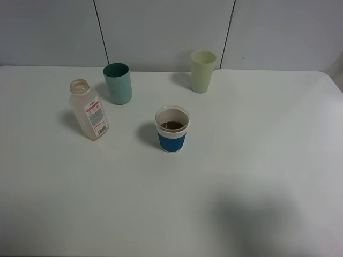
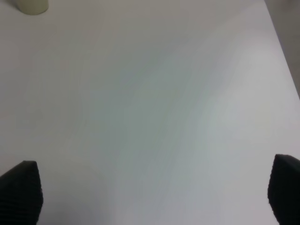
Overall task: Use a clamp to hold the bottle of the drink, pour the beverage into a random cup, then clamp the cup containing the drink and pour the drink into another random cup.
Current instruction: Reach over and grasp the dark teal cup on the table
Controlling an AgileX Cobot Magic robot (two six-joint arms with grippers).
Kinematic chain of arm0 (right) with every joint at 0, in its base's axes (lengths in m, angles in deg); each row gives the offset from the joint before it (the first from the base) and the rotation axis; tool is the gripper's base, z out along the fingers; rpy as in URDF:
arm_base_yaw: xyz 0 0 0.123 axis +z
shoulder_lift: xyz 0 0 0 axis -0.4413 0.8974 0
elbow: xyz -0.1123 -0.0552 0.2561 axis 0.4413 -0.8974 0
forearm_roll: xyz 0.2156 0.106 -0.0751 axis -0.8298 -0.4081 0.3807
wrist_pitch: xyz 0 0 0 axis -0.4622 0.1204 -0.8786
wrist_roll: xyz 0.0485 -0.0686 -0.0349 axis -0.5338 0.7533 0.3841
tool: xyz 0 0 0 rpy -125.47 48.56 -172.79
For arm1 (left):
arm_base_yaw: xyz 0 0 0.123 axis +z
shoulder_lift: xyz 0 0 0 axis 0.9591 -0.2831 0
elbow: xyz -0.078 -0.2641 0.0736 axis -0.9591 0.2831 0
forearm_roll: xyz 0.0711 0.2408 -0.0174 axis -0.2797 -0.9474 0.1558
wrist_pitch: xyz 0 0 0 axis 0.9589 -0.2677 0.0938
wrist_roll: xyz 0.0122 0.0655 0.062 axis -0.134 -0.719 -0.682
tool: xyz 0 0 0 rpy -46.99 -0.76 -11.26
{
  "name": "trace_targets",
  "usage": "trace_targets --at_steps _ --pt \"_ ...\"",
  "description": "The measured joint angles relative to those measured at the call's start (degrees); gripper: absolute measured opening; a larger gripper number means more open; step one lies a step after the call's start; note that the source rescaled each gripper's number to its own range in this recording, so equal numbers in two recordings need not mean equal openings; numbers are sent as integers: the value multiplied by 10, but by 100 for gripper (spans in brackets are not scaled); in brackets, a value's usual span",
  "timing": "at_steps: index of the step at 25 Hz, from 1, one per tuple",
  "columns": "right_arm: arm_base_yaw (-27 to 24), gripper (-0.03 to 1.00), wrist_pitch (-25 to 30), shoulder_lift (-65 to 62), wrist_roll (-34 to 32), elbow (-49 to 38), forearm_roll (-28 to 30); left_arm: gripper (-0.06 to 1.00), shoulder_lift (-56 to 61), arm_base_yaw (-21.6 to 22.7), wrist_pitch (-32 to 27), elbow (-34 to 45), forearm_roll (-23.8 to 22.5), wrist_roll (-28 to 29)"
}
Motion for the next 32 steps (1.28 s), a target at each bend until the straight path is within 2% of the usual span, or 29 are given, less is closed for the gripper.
trace_targets --at_steps 5,7,13,14,19,21,22,25,26,32 --pt "0 84 -5 36 -9 3 -4 100 0 0 0 0 0 0" --pt "0 82 -29 73 -11 9 -7 100 0 0 0 0 0 0" --pt "0 82 -121 193 -13 14 -11 100 0 0 0 0 0 -1" --pt "0 81 -158 231 -13 14 -11 100 0 0 0 0 0 -1" --pt "21 81 -260 340 -13 21 -12 100 0 0 0 0 0 -1" --pt "48 81 -294 380 -13 27 -12 100 0 0 0 0 0 -1" --pt "48 81 -294 380 -13 27 -12 100 0 0 0 0 0 0" --pt "107 81 -340 429 -13 32 -12 100 0 0 0 0 0 0" --pt "155 81 -373 461 -13 33 -12 100 0 0 0 0 0 0" --pt "280 81 -414 561 -13 33 -12 100 0 0 0 0 0 0"
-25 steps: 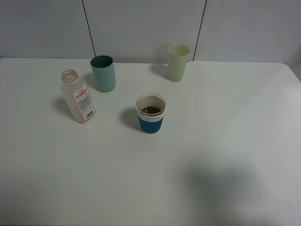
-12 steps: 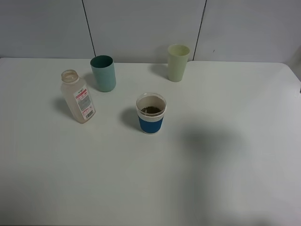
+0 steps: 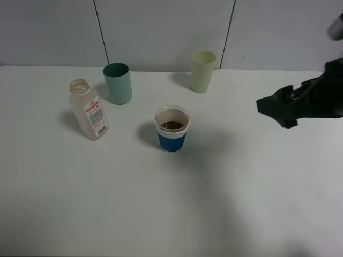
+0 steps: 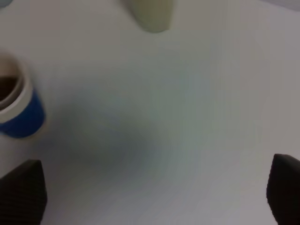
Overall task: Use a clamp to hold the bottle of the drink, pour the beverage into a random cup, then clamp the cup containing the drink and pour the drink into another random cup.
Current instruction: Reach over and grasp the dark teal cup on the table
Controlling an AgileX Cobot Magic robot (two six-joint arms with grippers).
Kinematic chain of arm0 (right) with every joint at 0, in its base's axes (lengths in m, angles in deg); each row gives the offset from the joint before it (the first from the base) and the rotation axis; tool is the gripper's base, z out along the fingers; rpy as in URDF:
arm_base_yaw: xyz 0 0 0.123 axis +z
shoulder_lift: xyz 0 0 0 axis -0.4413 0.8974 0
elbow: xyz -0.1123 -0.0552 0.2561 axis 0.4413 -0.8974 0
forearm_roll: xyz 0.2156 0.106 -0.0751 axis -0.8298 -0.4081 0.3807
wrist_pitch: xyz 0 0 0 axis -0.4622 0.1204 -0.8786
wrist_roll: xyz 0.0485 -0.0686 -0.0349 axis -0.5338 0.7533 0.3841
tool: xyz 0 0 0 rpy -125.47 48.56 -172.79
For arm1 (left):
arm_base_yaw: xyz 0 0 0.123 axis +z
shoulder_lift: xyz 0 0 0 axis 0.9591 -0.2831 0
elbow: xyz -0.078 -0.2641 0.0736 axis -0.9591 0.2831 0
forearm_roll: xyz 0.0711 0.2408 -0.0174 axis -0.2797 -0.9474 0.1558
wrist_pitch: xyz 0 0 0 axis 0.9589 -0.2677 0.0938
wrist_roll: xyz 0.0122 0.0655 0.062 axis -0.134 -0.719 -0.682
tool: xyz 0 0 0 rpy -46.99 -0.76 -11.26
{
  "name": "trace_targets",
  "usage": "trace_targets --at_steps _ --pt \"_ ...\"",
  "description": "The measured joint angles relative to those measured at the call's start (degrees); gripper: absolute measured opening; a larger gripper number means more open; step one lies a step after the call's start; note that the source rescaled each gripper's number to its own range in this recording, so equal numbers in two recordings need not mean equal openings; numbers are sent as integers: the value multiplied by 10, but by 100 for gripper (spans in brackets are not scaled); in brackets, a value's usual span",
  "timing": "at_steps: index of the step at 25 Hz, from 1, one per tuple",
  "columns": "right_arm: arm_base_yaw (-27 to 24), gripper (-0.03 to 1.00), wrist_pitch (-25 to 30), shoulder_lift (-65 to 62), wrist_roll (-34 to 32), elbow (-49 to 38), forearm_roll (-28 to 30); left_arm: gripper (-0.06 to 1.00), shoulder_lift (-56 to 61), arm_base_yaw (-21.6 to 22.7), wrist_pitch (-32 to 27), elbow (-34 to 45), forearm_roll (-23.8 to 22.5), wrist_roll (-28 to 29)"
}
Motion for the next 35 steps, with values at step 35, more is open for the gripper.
trace_targets --at_steps 35 --pt "113 100 -266 378 -2 1 20 100 0 0 0 0 0 0"
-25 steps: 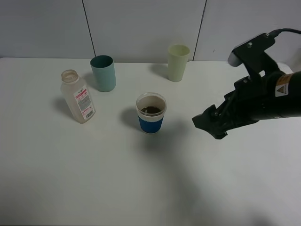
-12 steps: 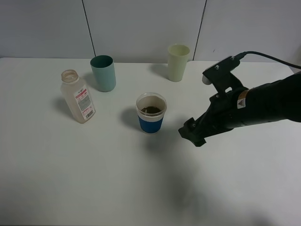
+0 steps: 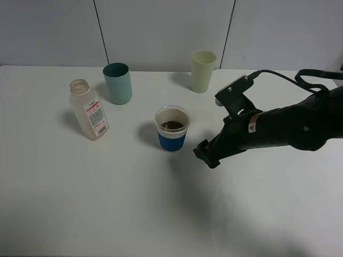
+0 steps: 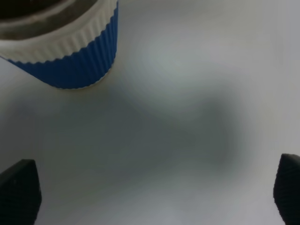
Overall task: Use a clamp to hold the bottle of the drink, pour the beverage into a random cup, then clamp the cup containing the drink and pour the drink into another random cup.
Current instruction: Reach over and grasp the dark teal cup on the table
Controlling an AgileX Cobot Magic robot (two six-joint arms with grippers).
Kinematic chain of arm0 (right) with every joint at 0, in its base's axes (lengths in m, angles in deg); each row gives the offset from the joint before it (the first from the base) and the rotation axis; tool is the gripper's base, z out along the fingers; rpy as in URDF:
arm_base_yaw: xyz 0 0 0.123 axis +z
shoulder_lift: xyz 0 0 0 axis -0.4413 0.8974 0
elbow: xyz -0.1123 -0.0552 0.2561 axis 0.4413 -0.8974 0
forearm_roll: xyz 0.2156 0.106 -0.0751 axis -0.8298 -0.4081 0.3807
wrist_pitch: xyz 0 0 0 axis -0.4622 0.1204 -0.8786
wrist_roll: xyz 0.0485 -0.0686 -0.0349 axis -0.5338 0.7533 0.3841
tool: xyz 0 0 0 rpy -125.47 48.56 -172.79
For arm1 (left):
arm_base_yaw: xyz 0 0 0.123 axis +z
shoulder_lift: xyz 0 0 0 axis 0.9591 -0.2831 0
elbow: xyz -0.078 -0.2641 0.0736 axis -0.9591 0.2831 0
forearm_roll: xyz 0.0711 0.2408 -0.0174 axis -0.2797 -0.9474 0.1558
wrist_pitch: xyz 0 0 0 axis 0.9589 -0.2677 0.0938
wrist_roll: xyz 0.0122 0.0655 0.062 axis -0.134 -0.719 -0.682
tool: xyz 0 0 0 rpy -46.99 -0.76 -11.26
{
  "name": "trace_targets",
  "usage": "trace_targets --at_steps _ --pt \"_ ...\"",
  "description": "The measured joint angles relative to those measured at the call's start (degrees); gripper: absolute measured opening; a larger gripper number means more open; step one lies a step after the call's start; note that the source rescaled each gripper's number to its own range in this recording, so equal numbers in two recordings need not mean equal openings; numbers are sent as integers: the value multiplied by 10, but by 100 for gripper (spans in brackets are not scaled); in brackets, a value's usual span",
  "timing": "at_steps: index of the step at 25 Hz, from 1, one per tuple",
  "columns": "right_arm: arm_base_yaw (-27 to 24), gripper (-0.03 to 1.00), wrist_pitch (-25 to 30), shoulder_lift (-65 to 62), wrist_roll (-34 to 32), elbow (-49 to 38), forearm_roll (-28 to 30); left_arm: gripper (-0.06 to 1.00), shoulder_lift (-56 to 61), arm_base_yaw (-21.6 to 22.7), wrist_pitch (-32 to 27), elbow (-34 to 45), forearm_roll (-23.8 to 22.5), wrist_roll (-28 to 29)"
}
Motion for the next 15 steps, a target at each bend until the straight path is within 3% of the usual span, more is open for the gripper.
trace_targets --at_steps 5,15 --pt "0 100 -49 24 -15 0 67 100 0 0 0 0 0 0" --pt "0 100 -128 75 -122 1 205 100 0 0 0 0 0 -1"
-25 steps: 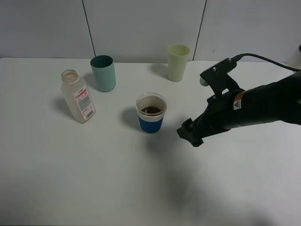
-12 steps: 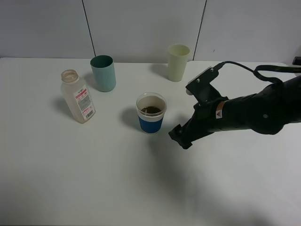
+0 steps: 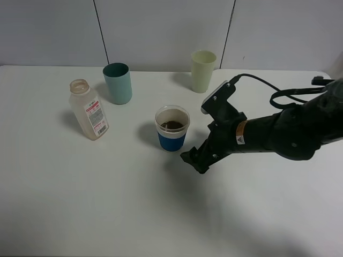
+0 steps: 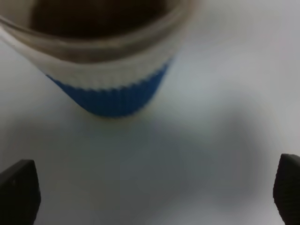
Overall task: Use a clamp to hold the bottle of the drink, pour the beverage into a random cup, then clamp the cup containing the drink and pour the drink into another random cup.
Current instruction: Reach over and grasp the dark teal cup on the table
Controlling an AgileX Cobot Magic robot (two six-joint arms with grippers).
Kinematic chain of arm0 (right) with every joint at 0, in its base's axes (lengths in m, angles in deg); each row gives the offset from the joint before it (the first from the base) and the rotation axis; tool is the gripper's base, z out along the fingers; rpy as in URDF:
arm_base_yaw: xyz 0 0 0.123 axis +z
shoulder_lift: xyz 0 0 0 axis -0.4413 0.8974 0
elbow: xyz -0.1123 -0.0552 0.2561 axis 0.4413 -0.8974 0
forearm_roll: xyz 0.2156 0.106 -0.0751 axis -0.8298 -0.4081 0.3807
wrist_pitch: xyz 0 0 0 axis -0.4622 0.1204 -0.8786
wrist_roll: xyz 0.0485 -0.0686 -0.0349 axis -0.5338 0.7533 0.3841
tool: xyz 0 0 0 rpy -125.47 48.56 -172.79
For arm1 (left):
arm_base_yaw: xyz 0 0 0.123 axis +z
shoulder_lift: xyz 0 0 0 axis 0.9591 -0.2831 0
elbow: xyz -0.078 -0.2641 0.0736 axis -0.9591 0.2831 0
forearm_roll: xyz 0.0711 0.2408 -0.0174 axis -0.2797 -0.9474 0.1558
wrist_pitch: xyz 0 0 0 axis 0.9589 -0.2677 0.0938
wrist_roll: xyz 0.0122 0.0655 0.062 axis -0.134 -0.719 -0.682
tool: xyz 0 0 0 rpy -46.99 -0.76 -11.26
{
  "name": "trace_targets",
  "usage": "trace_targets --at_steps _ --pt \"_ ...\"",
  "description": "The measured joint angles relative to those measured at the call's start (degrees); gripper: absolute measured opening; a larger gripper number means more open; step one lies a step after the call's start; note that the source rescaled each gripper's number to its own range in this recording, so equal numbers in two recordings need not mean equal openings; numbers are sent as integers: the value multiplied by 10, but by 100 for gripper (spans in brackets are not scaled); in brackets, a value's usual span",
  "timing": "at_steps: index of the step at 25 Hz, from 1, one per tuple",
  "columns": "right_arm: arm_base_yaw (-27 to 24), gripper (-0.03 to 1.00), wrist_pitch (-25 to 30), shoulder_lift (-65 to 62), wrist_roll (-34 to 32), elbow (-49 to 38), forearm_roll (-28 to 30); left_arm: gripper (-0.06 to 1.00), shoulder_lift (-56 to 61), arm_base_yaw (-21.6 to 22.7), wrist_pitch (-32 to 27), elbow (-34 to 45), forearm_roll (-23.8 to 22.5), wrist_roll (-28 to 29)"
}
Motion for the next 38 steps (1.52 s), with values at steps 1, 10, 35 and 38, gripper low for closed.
trace_targets --at_steps 1,10,35,38 --pt "0 100 -15 4 -9 0 17 100 0 0 0 0 0 0" --pt "0 100 -130 72 -20 1 54 100 0 0 0 0 0 1" --pt "-2 100 -336 171 77 9 25 100 0 0 0 0 0 0" --pt "-2 100 -335 183 72 28 36 100 0 0 0 0 0 0"
